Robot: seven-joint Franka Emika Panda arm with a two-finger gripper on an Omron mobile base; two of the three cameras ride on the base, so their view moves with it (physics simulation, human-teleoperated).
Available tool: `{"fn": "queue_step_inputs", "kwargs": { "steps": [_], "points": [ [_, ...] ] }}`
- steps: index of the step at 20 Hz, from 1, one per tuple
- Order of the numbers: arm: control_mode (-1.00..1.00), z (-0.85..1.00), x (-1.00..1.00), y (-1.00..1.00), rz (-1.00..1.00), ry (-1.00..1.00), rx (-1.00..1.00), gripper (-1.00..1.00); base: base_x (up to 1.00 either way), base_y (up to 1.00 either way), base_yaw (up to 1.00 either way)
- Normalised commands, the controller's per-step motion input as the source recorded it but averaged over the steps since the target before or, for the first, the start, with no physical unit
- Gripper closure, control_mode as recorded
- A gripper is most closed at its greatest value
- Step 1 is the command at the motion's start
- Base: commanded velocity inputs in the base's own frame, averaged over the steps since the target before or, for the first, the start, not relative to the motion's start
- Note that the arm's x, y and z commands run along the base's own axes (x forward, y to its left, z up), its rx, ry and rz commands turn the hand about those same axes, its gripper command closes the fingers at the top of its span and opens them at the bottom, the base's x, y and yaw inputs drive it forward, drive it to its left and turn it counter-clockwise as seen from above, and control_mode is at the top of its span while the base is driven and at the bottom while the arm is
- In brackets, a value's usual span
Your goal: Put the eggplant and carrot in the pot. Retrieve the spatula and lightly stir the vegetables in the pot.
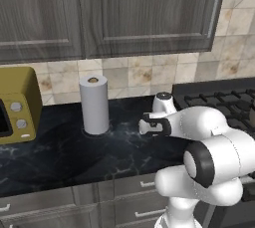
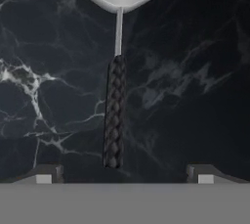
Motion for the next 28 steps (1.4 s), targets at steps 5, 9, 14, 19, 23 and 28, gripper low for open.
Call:
{"fn": "queue_step_inputs", "kwargs": {
  "steps": [5,9,14,19,23,28],
  "points": [
    [-1.0,-0.18,0.24,0.0,0.0,0.0,0.0,-1.0,0.0,0.0,0.0],
    [-1.0,-0.22,0.19,0.0,0.0,0.01,0.0,-1.0,0.0,0.0,0.0],
    [-1.0,-0.18,0.16,0.0,0.0,0.07,0.0,-1.0,0.0,0.0,0.0],
    [-1.0,-0.16,0.0,0.0,0.0,0.08,0.0,-1.0,0.0,0.0,0.0],
    [-1.0,-0.26,-0.05,-0.02,-0.04,0.05,0.0,1.0,0.0,0.0,0.0],
    [-1.0,-0.29,-0.15,-0.07,-0.08,0.0,0.0,1.0,0.0,0.0,0.0]
  ]
}}
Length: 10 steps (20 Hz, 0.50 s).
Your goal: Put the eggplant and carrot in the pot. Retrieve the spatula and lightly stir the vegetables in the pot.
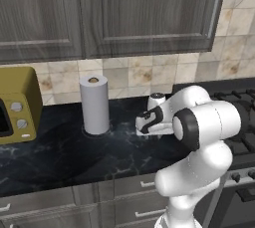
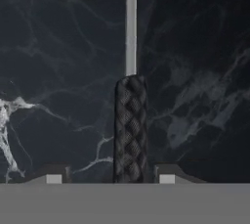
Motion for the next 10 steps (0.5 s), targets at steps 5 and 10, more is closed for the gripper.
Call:
{"fn": "queue_step_inputs", "kwargs": {
  "steps": [5,10],
  "points": [
    [-1.0,-0.12,-0.3,-0.24,-0.08,-0.04,0.0,1.0,0.0,0.0,0.0],
    [-1.0,0.2,-0.41,-0.21,-0.01,-0.18,0.09,1.0,0.0,0.0,0.0]
  ]
}}
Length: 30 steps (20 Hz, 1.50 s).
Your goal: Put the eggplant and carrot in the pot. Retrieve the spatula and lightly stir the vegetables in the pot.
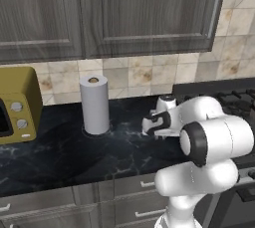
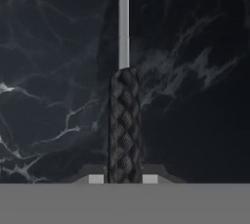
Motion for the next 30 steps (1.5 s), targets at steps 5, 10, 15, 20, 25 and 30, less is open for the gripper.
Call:
{"fn": "queue_step_inputs", "kwargs": {
  "steps": [5,10,15,20,25,30],
  "points": [
    [-1.0,0.68,-0.51,-0.15,-0.02,-0.01,0.17,1.0,0.0,0.0,0.0],
    [-1.0,0.81,-0.45,-0.06,-0.11,0.21,0.09,1.0,0.0,0.0,0.0],
    [-1.0,0.65,-0.56,0.0,-0.13,0.01,-0.02,1.0,0.0,0.0,0.0],
    [-1.0,0.62,-0.53,-0.02,-0.11,-0.03,-0.02,1.0,0.0,0.0,0.0],
    [-1.0,0.57,-0.47,-0.12,-0.04,0.01,0.0,1.0,0.0,0.0,0.0],
    [-1.0,0.49,-0.36,-0.02,-0.01,0.04,-0.02,1.0,0.0,0.0,0.0]
  ]
}}
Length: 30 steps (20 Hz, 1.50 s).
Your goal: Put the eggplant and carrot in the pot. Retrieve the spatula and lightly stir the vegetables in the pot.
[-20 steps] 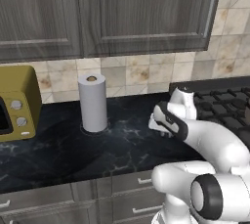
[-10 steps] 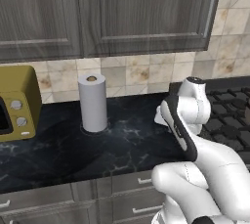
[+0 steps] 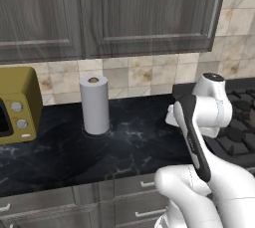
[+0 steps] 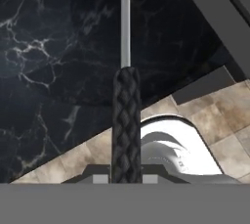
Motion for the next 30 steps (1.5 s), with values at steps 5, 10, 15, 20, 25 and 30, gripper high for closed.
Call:
{"fn": "queue_step_inputs", "kwargs": {
  "steps": [5,10,15,20,25,30],
  "points": [
    [-1.0,0.02,-0.01,0.0,-0.04,0.0,-0.01,1.0,0.0,0.0,0.0],
    [-1.0,0.0,0.0,0.0,0.0,0.0,0.0,1.0,0.0,0.0,0.0],
    [1.0,0.0,-0.02,0.0,0.0,0.0,0.0,1.0,-0.22,0.0,0.0],
    [1.0,0.0,0.0,0.0,0.0,0.0,0.0,1.0,-0.59,-0.26,-0.08],
    [1.0,0.0,0.0,0.0,0.0,0.0,0.0,1.0,-0.33,-0.58,-0.16],
    [1.0,0.0,0.0,0.0,0.0,0.0,0.0,1.0,-0.02,-0.64,-0.03]
  ]
}}
